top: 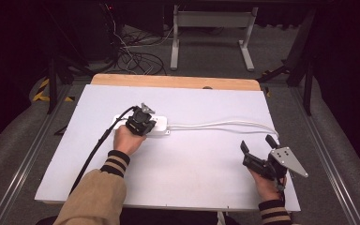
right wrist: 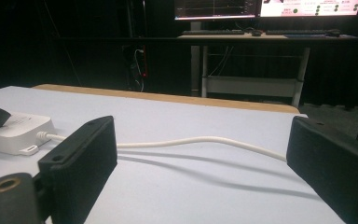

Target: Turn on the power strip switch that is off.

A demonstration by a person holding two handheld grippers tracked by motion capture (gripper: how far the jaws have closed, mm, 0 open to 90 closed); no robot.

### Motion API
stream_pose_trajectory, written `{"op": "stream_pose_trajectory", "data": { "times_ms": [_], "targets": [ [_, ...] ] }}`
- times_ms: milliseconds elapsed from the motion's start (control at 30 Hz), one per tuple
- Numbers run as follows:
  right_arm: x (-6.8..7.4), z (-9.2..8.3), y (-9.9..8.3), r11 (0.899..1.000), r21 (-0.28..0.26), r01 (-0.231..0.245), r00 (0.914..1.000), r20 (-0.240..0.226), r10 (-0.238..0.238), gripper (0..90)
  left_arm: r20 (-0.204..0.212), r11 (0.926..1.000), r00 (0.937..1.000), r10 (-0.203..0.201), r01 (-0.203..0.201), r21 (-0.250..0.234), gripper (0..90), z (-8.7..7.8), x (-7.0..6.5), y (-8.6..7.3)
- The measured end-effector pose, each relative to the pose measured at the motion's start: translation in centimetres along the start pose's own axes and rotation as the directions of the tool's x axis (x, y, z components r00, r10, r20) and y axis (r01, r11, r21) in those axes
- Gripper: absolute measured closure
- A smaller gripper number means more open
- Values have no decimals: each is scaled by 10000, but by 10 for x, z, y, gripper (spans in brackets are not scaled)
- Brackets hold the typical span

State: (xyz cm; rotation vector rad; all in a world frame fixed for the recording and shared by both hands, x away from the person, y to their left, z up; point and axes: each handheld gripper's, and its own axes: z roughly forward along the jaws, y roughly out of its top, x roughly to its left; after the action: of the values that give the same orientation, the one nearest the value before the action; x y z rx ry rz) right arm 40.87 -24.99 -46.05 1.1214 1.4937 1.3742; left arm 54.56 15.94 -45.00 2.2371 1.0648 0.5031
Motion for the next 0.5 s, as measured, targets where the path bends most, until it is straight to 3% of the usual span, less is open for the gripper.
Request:
{"op": "stream_pose_trajectory", "data": {
  "times_ms": [500],
  "targets": [
    [0,0,1,10000,-76,-2,10000,13,2,95,-112,9996,9995,-281,281,58,900,2,-5,0]
  ]
}}
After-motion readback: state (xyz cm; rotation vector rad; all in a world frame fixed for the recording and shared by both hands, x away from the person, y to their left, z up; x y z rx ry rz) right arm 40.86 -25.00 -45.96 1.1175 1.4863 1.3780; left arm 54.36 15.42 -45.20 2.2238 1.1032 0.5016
